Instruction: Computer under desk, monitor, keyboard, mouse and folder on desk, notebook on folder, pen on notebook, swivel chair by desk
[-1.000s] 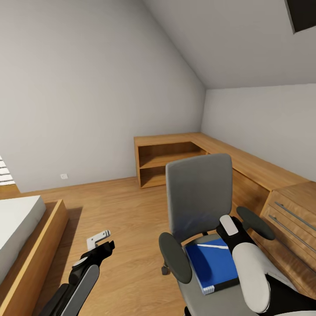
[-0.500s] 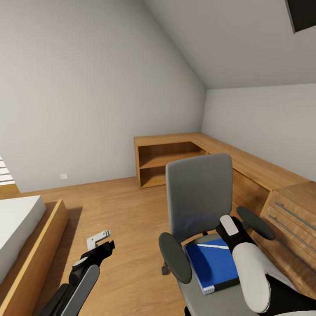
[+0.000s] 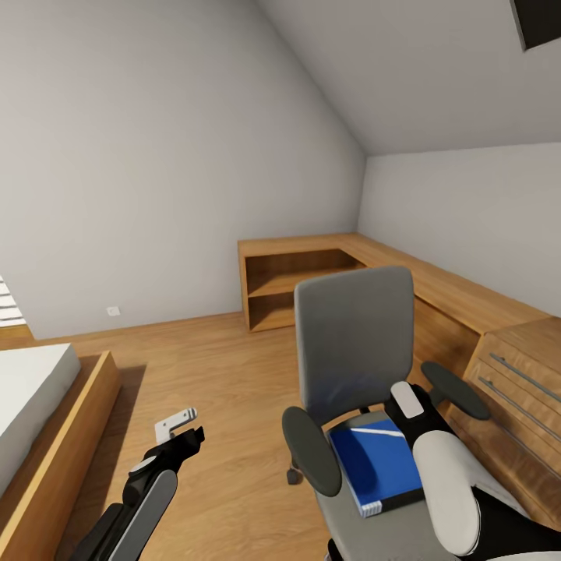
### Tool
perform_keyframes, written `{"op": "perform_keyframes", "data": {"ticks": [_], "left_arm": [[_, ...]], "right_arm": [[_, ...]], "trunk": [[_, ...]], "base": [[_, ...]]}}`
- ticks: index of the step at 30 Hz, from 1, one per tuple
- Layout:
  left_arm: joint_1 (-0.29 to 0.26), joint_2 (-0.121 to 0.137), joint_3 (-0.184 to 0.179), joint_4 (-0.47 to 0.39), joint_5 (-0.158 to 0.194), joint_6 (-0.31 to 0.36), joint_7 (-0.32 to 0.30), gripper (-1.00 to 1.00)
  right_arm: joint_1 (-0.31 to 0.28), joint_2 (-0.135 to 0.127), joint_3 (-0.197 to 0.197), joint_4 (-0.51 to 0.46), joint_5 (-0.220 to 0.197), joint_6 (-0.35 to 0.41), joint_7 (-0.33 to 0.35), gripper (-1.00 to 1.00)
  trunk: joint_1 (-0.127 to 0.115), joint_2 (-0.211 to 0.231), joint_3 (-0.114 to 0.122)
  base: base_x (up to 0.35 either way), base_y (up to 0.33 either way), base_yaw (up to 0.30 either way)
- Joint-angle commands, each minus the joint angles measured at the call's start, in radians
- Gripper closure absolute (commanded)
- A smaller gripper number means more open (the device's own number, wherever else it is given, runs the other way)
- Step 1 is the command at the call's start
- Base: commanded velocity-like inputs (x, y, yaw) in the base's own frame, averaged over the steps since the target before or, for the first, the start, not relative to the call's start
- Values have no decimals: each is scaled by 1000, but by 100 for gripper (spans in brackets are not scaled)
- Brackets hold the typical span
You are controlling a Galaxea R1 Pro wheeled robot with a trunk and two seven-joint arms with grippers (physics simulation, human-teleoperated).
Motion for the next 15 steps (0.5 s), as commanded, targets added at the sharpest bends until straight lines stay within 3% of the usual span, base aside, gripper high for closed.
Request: {"op": "perform_keyframes", "data": {"ticks": [1,6,15], "left_arm": [[-1,1,-3,-1,7,2,8,-100],[-1,1,-3,-1,7,2,8,-100],[-1,1,-3,-1,8,2,8,-100]], "right_arm": [[-1,1,-4,-3,0,7,-3,-100],[-1,1,-4,-3,0,8,-4,-100],[-1,0,-4,-4,1,8,-8,-100]], "trunk": [[4,-8,-4],[23,-43,-20],[23,-43,-20]], "base": [[0,0,0],[0,0,0],[0,0,0]]}}
